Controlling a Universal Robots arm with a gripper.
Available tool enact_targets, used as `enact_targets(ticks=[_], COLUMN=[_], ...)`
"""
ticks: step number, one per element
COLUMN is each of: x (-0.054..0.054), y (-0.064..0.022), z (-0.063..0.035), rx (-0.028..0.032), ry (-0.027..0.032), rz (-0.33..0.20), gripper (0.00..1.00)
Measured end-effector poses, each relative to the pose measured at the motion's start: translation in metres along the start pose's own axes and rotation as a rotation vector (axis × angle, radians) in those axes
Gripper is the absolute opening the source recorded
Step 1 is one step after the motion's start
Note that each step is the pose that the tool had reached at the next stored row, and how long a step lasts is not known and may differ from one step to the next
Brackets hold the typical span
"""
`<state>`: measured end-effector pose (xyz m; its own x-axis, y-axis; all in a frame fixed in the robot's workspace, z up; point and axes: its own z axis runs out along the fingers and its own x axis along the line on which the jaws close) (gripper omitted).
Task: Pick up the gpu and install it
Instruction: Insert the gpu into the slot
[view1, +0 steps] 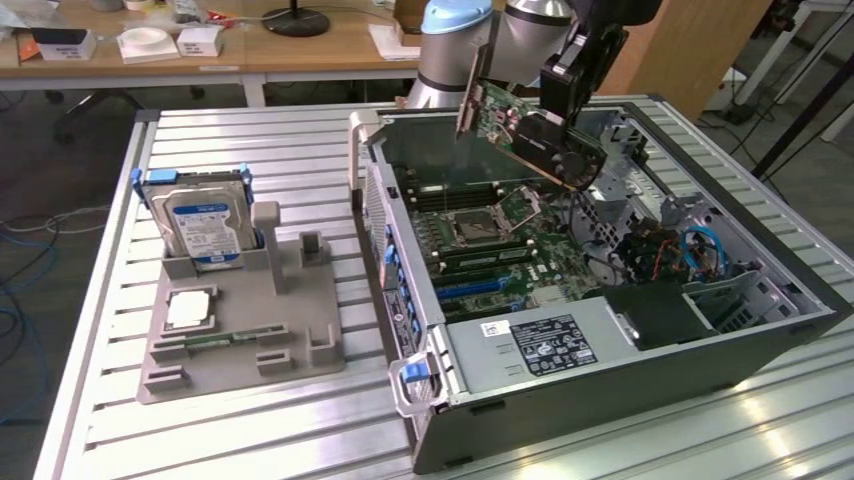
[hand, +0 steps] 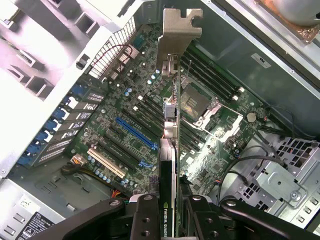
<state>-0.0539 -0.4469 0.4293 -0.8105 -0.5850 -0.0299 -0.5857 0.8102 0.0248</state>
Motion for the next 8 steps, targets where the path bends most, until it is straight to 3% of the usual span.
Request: enact_targets(ticks=[8], x=[0.0], y=[0.0], z=[0.0004], rx=[-0.0002], ry=[0.0002], rz=[-0.006], gripper=[0.26])
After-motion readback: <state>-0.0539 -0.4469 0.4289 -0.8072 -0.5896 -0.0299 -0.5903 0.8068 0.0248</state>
